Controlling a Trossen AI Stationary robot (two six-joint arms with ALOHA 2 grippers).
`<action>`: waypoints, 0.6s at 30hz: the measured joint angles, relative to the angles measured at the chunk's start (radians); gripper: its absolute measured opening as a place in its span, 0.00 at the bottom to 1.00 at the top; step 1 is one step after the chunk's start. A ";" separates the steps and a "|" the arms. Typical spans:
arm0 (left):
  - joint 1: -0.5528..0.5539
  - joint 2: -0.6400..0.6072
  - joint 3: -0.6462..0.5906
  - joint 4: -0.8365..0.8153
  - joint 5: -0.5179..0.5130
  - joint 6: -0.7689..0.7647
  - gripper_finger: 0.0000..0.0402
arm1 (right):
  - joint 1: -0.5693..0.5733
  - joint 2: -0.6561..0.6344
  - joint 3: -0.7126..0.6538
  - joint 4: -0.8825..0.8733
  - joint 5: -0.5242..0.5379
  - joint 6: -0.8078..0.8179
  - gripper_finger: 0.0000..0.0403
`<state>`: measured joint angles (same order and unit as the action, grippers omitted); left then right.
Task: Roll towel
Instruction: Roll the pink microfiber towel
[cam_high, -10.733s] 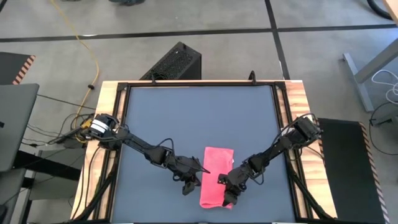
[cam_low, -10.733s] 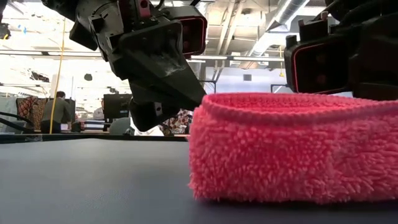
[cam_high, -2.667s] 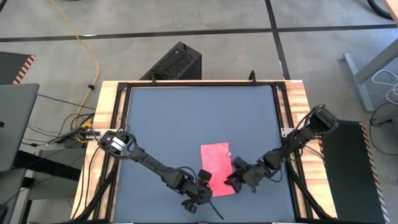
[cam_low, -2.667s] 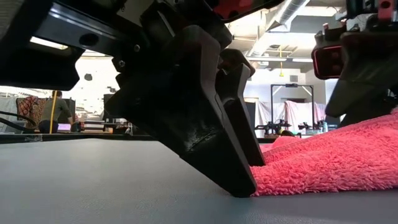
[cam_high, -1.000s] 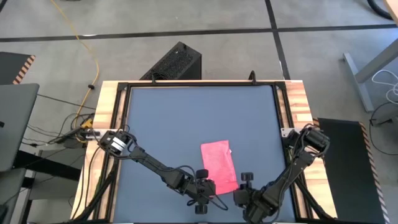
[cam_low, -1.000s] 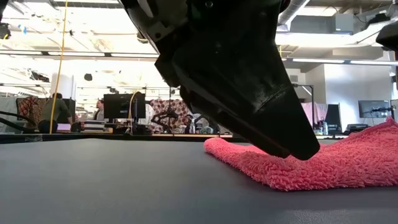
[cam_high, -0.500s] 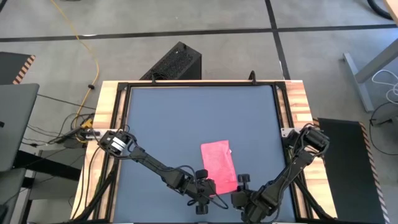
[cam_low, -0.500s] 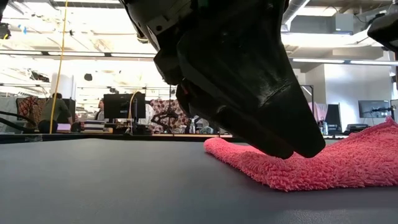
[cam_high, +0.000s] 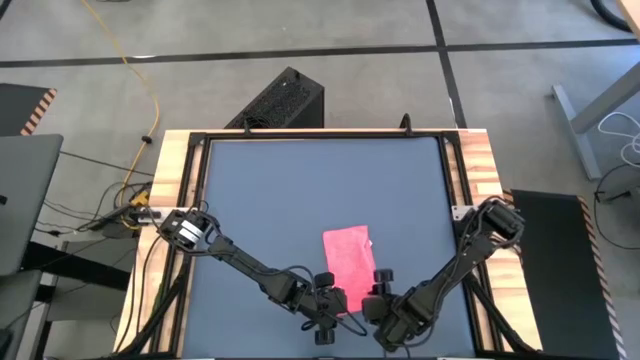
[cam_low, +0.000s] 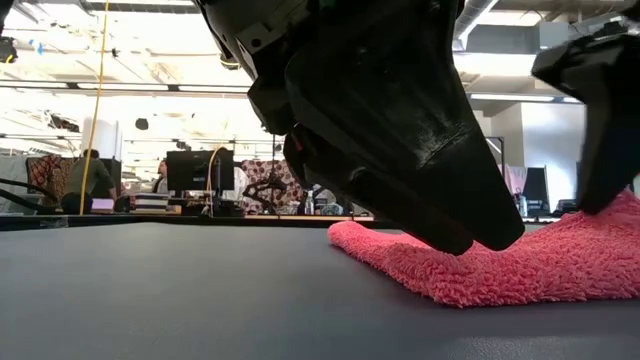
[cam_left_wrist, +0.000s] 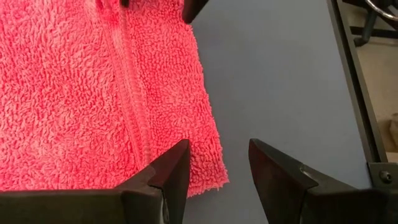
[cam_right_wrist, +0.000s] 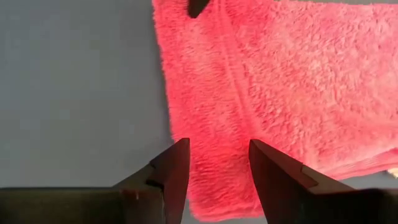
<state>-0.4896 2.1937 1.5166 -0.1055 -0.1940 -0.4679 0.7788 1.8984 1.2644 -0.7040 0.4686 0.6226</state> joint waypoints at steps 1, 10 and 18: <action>0.000 0.000 0.000 0.000 0.000 0.000 0.38 | -0.005 0.000 0.000 0.001 0.000 -0.014 0.47; 0.000 0.000 0.001 0.000 0.000 0.000 0.38 | 0.003 0.002 -0.019 0.009 0.003 -0.041 0.44; 0.000 0.000 0.001 -0.001 -0.002 0.000 0.38 | 0.004 0.002 -0.019 -0.003 0.003 0.003 0.44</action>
<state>-0.4896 2.1933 1.5173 -0.1066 -0.1959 -0.4679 0.7827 1.8999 1.2457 -0.7067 0.4721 0.6253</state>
